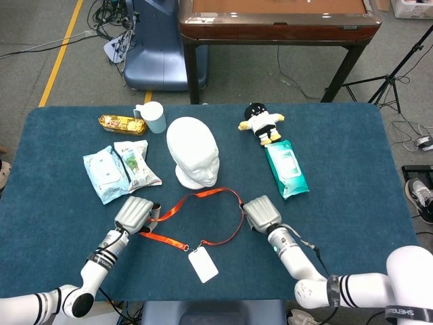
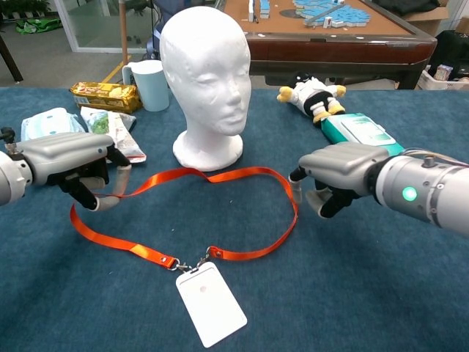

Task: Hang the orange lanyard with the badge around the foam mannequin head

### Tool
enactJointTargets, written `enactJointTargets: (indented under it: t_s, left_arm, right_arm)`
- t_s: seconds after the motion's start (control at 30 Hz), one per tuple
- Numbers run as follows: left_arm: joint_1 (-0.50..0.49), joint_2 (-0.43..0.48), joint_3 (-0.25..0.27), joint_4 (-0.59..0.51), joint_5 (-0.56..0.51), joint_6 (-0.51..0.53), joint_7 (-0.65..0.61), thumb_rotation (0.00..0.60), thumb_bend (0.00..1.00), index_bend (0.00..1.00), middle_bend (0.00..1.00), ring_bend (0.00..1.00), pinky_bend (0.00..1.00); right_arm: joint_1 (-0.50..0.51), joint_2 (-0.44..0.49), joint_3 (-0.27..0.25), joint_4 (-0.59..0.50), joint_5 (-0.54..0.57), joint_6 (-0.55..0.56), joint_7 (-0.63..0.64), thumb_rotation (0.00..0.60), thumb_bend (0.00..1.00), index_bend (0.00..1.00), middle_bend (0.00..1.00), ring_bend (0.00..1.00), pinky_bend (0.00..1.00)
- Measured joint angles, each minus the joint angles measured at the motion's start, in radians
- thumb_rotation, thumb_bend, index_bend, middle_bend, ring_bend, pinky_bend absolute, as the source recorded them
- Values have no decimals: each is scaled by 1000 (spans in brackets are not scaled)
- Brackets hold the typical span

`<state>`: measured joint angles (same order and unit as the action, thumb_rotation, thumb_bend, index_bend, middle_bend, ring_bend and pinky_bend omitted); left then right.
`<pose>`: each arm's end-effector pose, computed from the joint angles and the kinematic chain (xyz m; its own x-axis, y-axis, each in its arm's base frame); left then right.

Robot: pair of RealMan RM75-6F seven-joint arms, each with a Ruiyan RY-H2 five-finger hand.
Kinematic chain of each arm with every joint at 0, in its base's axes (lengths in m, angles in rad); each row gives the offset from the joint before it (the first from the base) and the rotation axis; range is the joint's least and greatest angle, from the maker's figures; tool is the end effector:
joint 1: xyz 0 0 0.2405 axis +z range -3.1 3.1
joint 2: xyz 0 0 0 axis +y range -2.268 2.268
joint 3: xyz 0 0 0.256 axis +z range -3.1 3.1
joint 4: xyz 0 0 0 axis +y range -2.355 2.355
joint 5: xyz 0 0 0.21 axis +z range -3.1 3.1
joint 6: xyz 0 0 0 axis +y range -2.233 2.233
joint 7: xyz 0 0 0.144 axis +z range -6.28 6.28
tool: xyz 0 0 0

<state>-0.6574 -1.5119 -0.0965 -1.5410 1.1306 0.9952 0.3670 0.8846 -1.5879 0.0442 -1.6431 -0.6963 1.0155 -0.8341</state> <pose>-0.1792 0.3106 -0.0153 0.4694 0.3130 0.8256 0.8652 -0.3499 -0.3592 -0.1346 -0.3085 -0.0533 0.6905 -0.3704 0.6213 -0.7209 -0.4224 0.5494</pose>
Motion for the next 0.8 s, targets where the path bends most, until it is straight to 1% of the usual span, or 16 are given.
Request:
enactJointTargets:
  t_s: [0.1, 0.27, 0.5, 0.67, 0.8]
  left_arm:
    - [2, 0, 0, 4, 2, 1, -6, 600, 398, 618, 1000, 1000, 891]
    - [1, 0, -1, 11, 1, -4, -12, 600, 398, 619, 1000, 1000, 891]
    - [2, 1, 0, 14, 1, -7, -14, 600, 398, 619, 1000, 1000, 891]
    - [3, -2, 1, 14, 2, -7, -15, 600, 398, 619, 1000, 1000, 891]
    - [2, -4, 1, 15, -2, -9, -13, 600, 397, 620, 1000, 1000, 891]
  right_arm:
    - [11, -18, 13, 12, 8, -9, 5, 600, 702, 365, 928, 1000, 1000]
    - [20, -25, 10, 20, 24, -19, -1, 600, 702, 366, 927, 1000, 1000]
    - [18, -11, 18, -8, -18, -20, 39, 600, 702, 365, 927, 1000, 1000]
    - [23, -13, 24, -16, -22, -19, 49, 600, 702, 366, 928, 1000, 1000]
    - [34, -30, 20, 8, -4, -27, 32, 600, 702, 366, 927, 1000, 1000]
